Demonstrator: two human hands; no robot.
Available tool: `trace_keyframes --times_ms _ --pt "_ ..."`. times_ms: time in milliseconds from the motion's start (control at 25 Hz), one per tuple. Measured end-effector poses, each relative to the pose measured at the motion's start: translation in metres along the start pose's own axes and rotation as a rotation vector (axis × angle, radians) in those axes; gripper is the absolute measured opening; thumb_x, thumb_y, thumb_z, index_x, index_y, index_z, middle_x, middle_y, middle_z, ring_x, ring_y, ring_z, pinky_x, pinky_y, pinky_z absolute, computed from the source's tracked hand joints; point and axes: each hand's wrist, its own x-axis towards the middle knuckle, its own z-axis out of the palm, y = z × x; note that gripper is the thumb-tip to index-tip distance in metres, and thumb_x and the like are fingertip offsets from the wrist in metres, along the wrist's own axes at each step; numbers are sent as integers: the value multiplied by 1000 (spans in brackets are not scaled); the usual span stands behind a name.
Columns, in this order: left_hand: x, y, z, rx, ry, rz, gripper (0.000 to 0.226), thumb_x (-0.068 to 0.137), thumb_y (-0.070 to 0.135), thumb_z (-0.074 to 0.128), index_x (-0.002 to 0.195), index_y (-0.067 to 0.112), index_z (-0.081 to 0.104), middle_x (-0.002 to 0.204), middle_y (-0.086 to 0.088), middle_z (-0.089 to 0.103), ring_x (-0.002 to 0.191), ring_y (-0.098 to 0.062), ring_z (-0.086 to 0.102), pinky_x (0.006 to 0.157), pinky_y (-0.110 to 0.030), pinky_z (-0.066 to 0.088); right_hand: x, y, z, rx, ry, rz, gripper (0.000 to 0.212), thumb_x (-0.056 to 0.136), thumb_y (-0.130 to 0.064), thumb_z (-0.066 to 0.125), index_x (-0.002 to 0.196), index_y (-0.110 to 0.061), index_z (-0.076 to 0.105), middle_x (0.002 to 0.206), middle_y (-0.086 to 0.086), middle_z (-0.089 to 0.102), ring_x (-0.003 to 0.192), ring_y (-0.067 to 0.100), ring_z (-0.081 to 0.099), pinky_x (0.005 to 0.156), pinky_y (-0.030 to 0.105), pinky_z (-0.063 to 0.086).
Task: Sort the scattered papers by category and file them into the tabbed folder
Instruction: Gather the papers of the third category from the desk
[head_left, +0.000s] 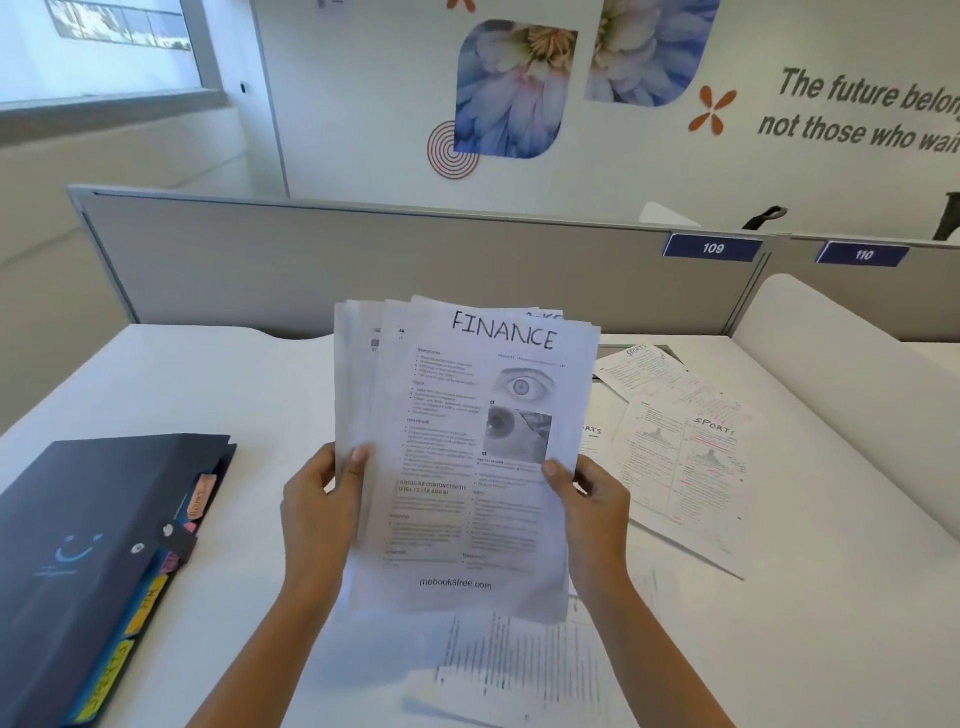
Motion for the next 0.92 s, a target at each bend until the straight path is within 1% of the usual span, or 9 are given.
trace_keyframes --times_ms 80,200,320,400,520,640,720,800,920 --pt "0 4 -2 -14 15 6 31 90 43 57 80 16 66 76 -1 71 74 -31 66 63 -43 55 0 1 -1 30 -6 4 9 88 -11 64 93 -14 71 82 3 72 75 24 67 68 36 56" --pt "-2 6 -4 -58 43 -27 22 84 39 68 76 19 68 75 -2 73 77 -36 67 71 -51 57 0 5 -1 41 -17 15 14 90 -13 62 102 -17 68 93 5 74 86 30 70 76 44 59" --pt "1 8 -6 -63 74 -57 27 73 38 78 74 13 67 75 -11 72 80 -39 66 74 -52 55 1 4 -1 59 -36 15 15 90 -12 62 104 -16 66 97 9 73 90 34 69 79 50 58" --pt "3 12 -7 -70 91 -63 32 68 37 82 75 10 66 74 -10 71 78 -37 66 74 -49 54 3 -1 0 67 -60 7 15 90 -11 62 104 -16 65 97 10 73 89 33 69 78 48 58" --pt "5 19 -8 -74 90 -48 33 67 33 83 79 9 64 75 -3 71 76 -29 67 71 -45 56 5 -10 2 63 -100 -30 16 91 -12 60 106 -16 64 95 8 73 83 27 70 72 41 59" --pt "9 27 -7 -34 59 42 24 76 35 76 82 17 62 75 3 68 77 -21 65 69 -43 55 8 -18 6 52 -108 -79 17 92 -15 59 109 -14 60 98 8 73 84 25 71 71 39 59" --pt "12 38 -4 23 31 142 12 86 35 65 90 27 57 79 10 66 81 -12 63 64 -32 51 10 -24 12 30 -104 -143 14 93 -18 58 107 -15 57 98 6 71 86 26 70 72 38 59" --pt "15 49 2 39 15 231 9 94 30 53 101 30 48 85 15 60 81 -4 59 61 -25 47 10 -32 19 1 -118 -221 11 94 -20 57 104 -19 53 100 2 68 91 25 68 75 39 57" --pt "18 55 6 43 45 300 11 98 36 42 105 29 40 84 15 56 77 -6 57 61 -29 49 6 -36 28 7 -142 -296 18 92 -22 58 105 -30 48 107 -4 64 101 13 64 83 30 55"
